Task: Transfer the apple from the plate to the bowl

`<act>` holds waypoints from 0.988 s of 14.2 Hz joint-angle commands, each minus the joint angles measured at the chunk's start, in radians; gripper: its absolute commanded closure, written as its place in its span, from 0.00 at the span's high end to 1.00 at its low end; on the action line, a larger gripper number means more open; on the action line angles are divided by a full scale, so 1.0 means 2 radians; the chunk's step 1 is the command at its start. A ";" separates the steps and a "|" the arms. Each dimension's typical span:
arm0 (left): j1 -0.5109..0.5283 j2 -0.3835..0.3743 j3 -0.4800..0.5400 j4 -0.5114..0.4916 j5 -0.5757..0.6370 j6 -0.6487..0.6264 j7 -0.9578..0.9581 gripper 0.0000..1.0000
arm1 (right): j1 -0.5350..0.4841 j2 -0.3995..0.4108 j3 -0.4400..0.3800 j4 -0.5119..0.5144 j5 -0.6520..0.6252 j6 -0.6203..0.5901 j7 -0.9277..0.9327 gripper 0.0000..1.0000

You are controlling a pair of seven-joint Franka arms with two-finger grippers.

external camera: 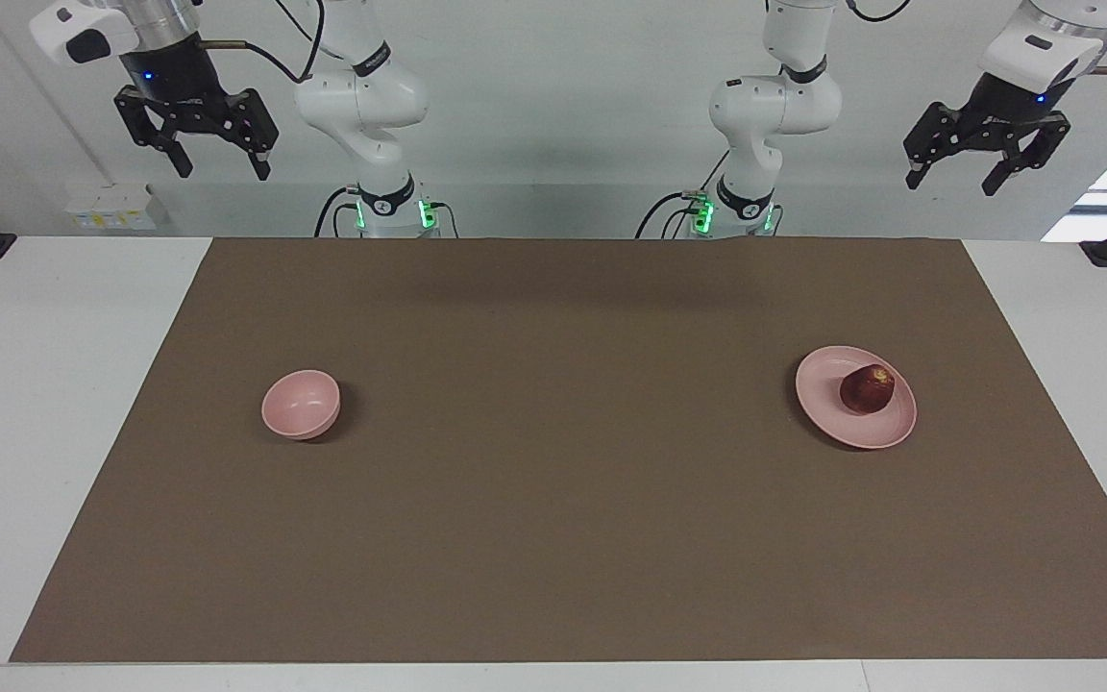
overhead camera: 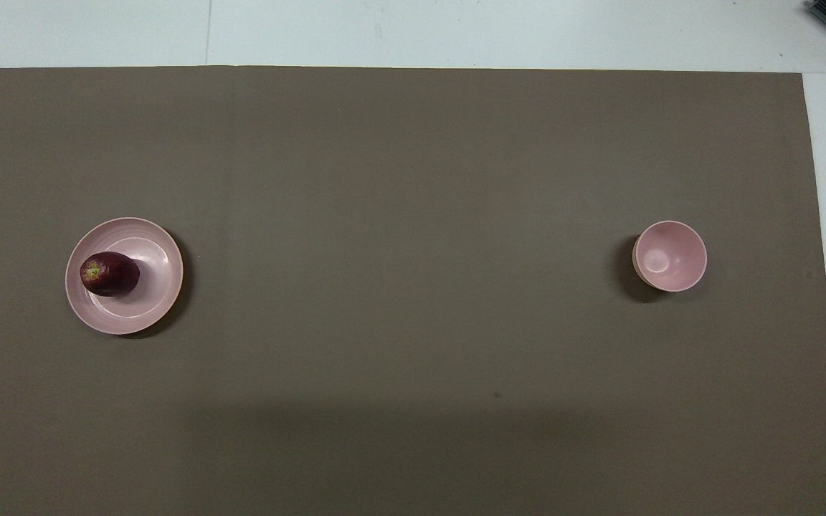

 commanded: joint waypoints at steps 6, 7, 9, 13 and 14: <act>-0.005 -0.015 0.004 -0.080 0.004 0.086 0.005 1.00 | -0.003 -0.006 0.000 -0.003 0.005 -0.003 -0.012 1.00; -0.004 -0.015 0.004 -0.093 0.003 0.107 0.005 1.00 | -0.003 -0.006 0.000 -0.003 0.006 -0.002 -0.012 1.00; -0.004 -0.013 0.004 -0.126 0.003 0.137 0.005 1.00 | -0.003 -0.007 0.002 -0.003 0.006 -0.004 -0.012 1.00; -0.003 -0.011 0.008 -0.204 0.003 0.205 0.005 1.00 | -0.004 -0.006 -0.001 -0.003 0.005 -0.003 -0.012 1.00; -0.003 -0.011 0.008 -0.224 0.003 0.239 0.008 1.00 | -0.003 -0.007 0.000 -0.003 0.006 -0.003 -0.012 1.00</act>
